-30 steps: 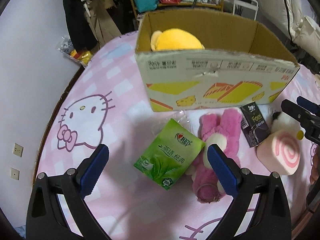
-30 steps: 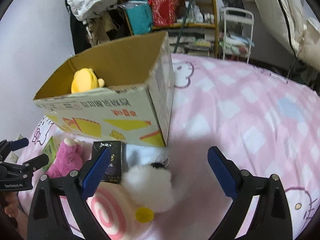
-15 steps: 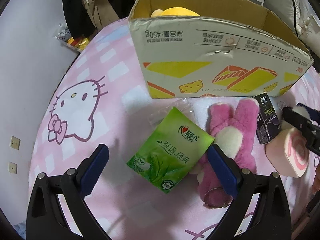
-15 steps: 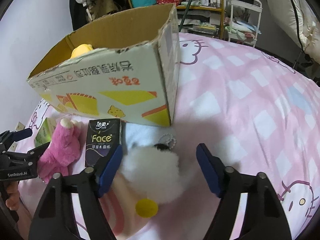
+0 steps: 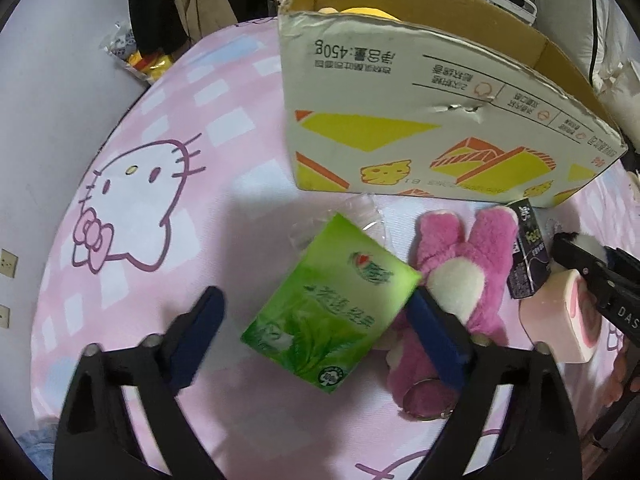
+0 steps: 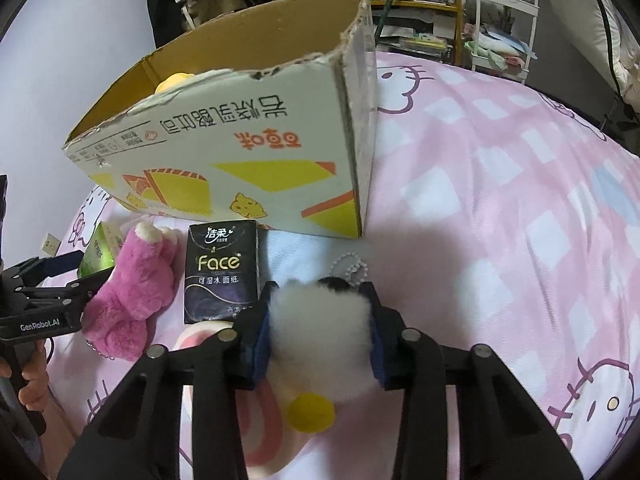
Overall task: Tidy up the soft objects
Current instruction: 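Grasp the green tea tissue pack with the left tool while the right tool grasps the white fluff cushion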
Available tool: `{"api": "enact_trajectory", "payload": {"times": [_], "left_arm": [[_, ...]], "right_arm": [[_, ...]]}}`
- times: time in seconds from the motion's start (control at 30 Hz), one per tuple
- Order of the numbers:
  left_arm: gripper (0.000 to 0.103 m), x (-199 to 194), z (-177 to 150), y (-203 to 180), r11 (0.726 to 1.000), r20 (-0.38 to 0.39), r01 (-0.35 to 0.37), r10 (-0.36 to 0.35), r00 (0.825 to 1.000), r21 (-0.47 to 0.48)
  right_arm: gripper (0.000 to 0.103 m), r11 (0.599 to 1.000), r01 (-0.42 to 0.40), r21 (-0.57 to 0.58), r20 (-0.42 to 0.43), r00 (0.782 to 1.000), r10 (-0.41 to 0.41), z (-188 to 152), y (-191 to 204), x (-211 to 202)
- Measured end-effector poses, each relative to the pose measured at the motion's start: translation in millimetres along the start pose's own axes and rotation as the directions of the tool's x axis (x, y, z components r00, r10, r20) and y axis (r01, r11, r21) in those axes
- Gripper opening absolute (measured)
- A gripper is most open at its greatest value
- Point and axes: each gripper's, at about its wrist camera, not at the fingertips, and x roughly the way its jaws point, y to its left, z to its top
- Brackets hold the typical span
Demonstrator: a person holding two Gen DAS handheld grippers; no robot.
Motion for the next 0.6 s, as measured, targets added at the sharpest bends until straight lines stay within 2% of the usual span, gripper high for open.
{"api": "enact_trajectory", "payload": {"times": [0.13,0.47,0.6], "left_arm": [[0.073,2.4,0.6,-3.3,1.000,0.000,-0.005,0.005,1.000,0.020],[0.070,-9.1,-6.7,-13.7,0.998,0.051,-0.059,0.059,0.997,0.009],[0.070,-18.3,-10.4,-9.4,0.999,0.069,-0.033,0.035,0.997,-0.038]], "right_arm": [[0.039,1.000,0.011,-0.002,0.003,1.000,-0.011,1.4,-4.0,-0.8],[0.034,1.000,0.001,0.029,-0.019,1.000,-0.001,0.4,-13.8,7.4],[0.033,0.999,-0.023,0.045,-0.004,1.000,0.023,-0.9,-17.7,3.4]]}}
